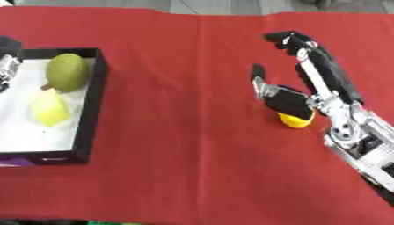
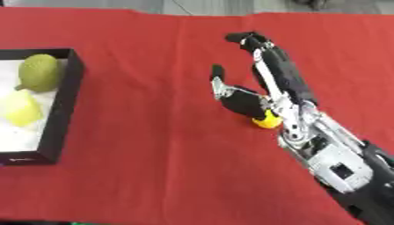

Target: Pick up the objects with one hand, pass them to the other hand, and then place them into the box on the other side of the table.

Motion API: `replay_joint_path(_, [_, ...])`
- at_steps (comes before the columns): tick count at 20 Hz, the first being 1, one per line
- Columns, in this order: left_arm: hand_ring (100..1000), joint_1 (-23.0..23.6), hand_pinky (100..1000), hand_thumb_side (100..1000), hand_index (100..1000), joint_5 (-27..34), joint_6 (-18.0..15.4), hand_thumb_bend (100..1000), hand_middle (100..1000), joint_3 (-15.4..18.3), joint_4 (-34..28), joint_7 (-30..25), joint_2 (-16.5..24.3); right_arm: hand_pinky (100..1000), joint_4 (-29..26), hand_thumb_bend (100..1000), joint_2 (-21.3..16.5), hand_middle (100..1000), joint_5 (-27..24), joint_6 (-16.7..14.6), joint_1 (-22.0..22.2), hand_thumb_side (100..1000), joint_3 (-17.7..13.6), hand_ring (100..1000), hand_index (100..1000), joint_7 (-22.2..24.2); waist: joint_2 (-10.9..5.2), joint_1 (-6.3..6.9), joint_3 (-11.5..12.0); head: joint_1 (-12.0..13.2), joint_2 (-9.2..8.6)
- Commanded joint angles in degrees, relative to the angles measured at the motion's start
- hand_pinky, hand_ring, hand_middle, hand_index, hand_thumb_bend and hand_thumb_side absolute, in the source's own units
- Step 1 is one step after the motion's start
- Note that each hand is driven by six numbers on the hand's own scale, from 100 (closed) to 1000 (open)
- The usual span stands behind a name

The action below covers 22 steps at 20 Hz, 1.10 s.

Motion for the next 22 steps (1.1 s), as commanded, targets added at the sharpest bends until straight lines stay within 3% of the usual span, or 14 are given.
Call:
replay_joint_path(1, [762, 0.1, 879, 902, 783, 4.0, -0.5, 100, 768, 2.2, -3.1, 1.0, 0.7, 854, -1.2, 100, -3.6, 852, -1.7, 1.3, 0.4, 483, -3.3, 863, 887, 5.1, -1.27, 0.07, 0.0, -0.7, 0.0])
replay_joint_path(7, [768, -0.1, 886, 911, 784, 5.9, 1.1, 100, 770, 2.8, -6.0, 0.7, 0.9, 875, -1.2, 100, -10.4, 881, -5.7, 2.1, 1.6, 467, -7.3, 884, 909, 18.4, -1.41, -0.19, 0.1, -1.1, 0.54])
replay_joint_path(12, [771, -0.6, 887, 919, 780, 6.1, 2.6, 100, 769, 2.7, -5.9, 0.1, 1.2, 893, -1.2, 100, -14.5, 902, -5.7, 2.9, 1.7, 398, -9.1, 899, 925, 28.5, -1.41, -0.26, 0.1, -1.5, 0.83])
replay_joint_path(13, [771, -0.7, 887, 918, 778, 6.1, 2.8, 100, 768, 2.7, -5.8, 0.0, 1.2, 896, -1.2, 100, -14.9, 903, -5.5, 2.9, 1.6, 348, -9.4, 901, 924, 30.2, -1.4, -0.28, 0.1, -1.6, 0.86])
replay_joint_path(22, [771, -1.4, 887, 915, 774, 5.3, 3.7, 100, 763, 2.5, -5.5, -0.5, 1.4, 902, -1.2, 100, -15.9, 890, -3.8, 3.8, 1.2, 291, -9.5, 897, 923, 37.0, -1.27, -0.52, 0.4, -2.5, 0.61])
